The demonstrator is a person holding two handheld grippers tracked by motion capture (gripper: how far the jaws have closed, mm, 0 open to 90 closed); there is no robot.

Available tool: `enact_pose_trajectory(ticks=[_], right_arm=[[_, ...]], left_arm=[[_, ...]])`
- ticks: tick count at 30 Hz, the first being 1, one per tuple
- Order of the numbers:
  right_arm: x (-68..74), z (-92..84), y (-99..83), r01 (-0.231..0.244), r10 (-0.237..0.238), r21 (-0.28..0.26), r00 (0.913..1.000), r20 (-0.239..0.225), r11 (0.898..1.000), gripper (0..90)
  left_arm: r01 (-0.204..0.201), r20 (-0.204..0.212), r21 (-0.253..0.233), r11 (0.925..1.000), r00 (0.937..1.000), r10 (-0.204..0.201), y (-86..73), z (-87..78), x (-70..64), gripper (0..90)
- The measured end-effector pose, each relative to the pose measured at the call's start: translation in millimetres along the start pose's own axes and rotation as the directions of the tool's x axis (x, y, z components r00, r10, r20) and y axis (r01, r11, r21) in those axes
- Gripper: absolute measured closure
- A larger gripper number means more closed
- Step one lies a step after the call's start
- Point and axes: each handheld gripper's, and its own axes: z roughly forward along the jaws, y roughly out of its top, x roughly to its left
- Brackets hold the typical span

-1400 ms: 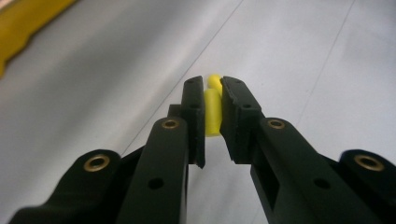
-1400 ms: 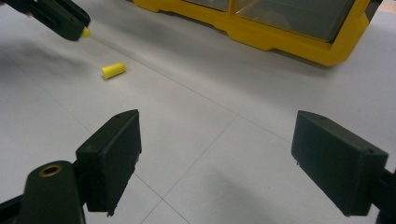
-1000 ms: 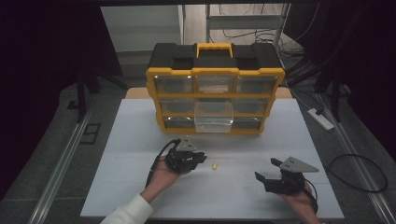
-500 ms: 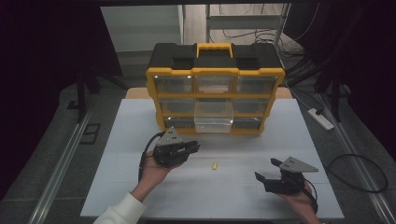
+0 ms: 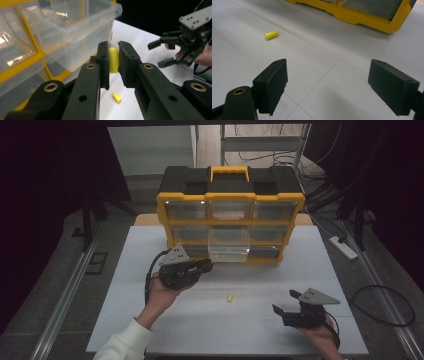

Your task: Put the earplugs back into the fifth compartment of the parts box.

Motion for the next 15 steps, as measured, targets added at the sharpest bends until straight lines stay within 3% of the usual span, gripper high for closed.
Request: enact_pose_trajectory(ticks=[15], right_arm=[[0.1,0.3,-0.2,-0.001,0.001,-0.001,1.0,0.0,1.0,16.8]], left_arm=[[-0.017,-0.016,-0.029,0.9994,0.9997,0.017,33.3,2.7,9.1,78.7]])
